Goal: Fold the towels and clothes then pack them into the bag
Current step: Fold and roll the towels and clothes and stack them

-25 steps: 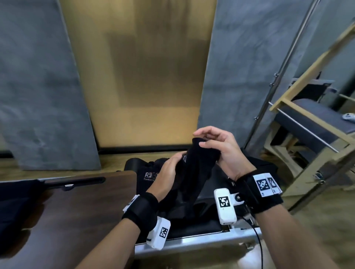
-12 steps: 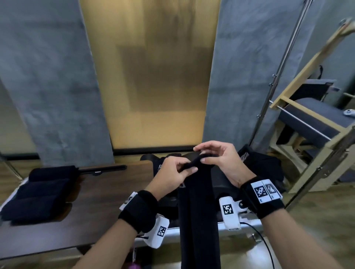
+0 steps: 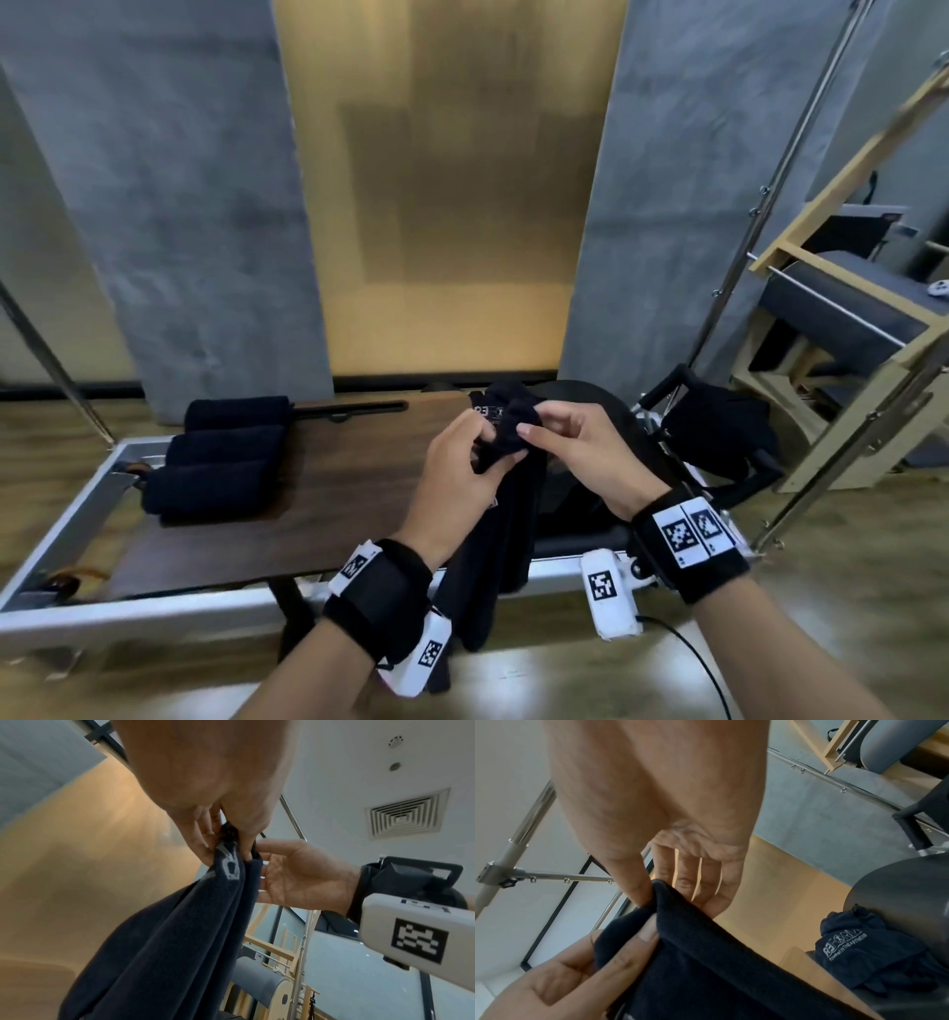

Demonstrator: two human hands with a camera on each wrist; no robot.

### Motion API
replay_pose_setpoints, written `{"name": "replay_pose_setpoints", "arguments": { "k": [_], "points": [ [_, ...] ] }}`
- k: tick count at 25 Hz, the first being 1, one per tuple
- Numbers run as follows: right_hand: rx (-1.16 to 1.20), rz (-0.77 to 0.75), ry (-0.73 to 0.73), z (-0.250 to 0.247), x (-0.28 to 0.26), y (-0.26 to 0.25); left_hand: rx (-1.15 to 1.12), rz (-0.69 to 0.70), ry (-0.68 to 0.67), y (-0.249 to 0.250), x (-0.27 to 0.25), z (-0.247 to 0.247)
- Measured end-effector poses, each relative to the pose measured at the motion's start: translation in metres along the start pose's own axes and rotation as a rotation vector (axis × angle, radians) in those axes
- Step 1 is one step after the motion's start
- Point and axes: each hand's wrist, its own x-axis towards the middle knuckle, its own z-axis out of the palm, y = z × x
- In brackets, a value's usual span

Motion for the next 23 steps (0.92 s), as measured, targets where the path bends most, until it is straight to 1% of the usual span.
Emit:
{"name": "replay_pose_setpoints", "arguments": {
  "k": [1,2,4,5,6,7,8,9,12,14,15,17,20,21,23],
  "points": [
    [0.022,-0.026,-0.015,0.010,-0.004,-0.003,-0.034,-0.008,-0.032,0.003,-0.009,-0.013],
    [0.034,-0.050,-0.037,0.024,-0.010,-0.007,-0.086,-0.047,-0.083,0.006,-0.020,-0.029],
    [0.051,-0.074,-0.087,0.047,-0.022,-0.017,-0.244,-0.193,-0.235,0.011,-0.039,-0.059],
    [0.048,-0.084,-0.119,0.058,-0.027,-0.023,-0.305,-0.278,-0.287,0.012,-0.046,-0.071],
    [0.032,-0.099,-0.148,0.067,-0.032,-0.029,-0.333,-0.353,-0.323,0.011,-0.052,-0.082],
    [0.009,-0.113,-0.169,0.076,-0.036,-0.035,-0.314,-0.382,-0.337,0.010,-0.056,-0.092],
    [-0.016,-0.118,-0.176,0.083,-0.040,-0.040,-0.275,-0.353,-0.323,0.009,-0.060,-0.100],
    [-0.032,-0.111,-0.171,0.089,-0.042,-0.044,-0.238,-0.289,-0.288,0.008,-0.065,-0.107],
    [-0.019,-0.041,-0.155,0.105,-0.049,-0.051,-0.142,-0.128,-0.109,0.008,-0.073,-0.128],
    [-0.040,0.000,-0.156,0.123,-0.052,-0.055,-0.062,-0.077,0.011,0.006,-0.077,-0.141],
    [-0.059,0.002,-0.150,0.133,-0.053,-0.057,-0.035,-0.059,0.043,0.005,-0.078,-0.145],
    [-0.108,-0.042,-0.106,0.149,-0.052,-0.060,0.005,-0.031,0.053,0.007,-0.083,-0.154],
    [-0.173,-0.149,-0.059,0.163,-0.048,-0.066,0.079,-0.029,0.046,0.010,-0.088,-0.170],
    [-0.188,-0.175,-0.045,0.165,-0.046,-0.069,0.116,-0.033,0.013,0.009,-0.089,-0.177],
    [-0.214,-0.214,-0.025,0.167,-0.041,-0.074,0.263,-0.061,-0.103,0.006,-0.094,-0.190]
  ]
}}
